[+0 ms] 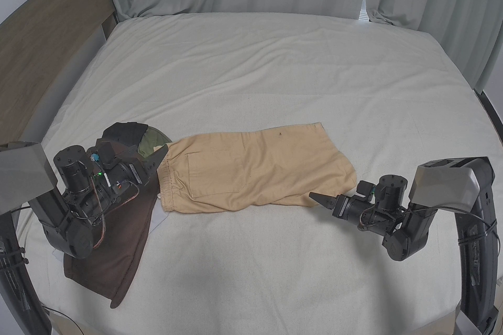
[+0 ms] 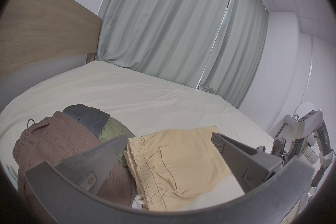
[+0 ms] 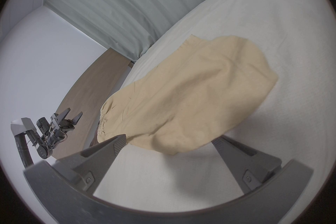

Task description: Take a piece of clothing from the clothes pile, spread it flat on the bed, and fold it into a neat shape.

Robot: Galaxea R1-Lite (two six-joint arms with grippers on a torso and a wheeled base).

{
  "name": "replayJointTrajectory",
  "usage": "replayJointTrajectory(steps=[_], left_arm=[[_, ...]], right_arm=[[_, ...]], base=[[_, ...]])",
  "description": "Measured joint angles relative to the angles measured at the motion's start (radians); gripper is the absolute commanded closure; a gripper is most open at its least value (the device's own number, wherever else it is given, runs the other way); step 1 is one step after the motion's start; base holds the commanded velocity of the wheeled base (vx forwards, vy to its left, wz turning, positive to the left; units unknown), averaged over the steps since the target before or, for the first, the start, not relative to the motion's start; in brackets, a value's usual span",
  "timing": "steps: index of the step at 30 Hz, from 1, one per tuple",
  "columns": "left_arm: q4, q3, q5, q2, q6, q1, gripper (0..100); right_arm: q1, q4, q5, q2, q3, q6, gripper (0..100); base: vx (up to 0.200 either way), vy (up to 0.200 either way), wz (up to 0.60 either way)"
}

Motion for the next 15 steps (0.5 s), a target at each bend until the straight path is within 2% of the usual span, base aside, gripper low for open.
replayJointTrajectory(steps=[9,15], left_arm=[[0.0,0.001,-0.001,0.0,-0.007,-0.004,0],[0.0,0.0,-0.001,0.0,-0.008,-0.004,0]], right_arm=[[0.048,-0.009,-0.018,0.057,-0.087,0.038,0],[0.081,-0.057,-0.08,0.12,-0.182,0.064,0]], base=[[0.0,0.0,0.0],[0.0,0.0,0.0]])
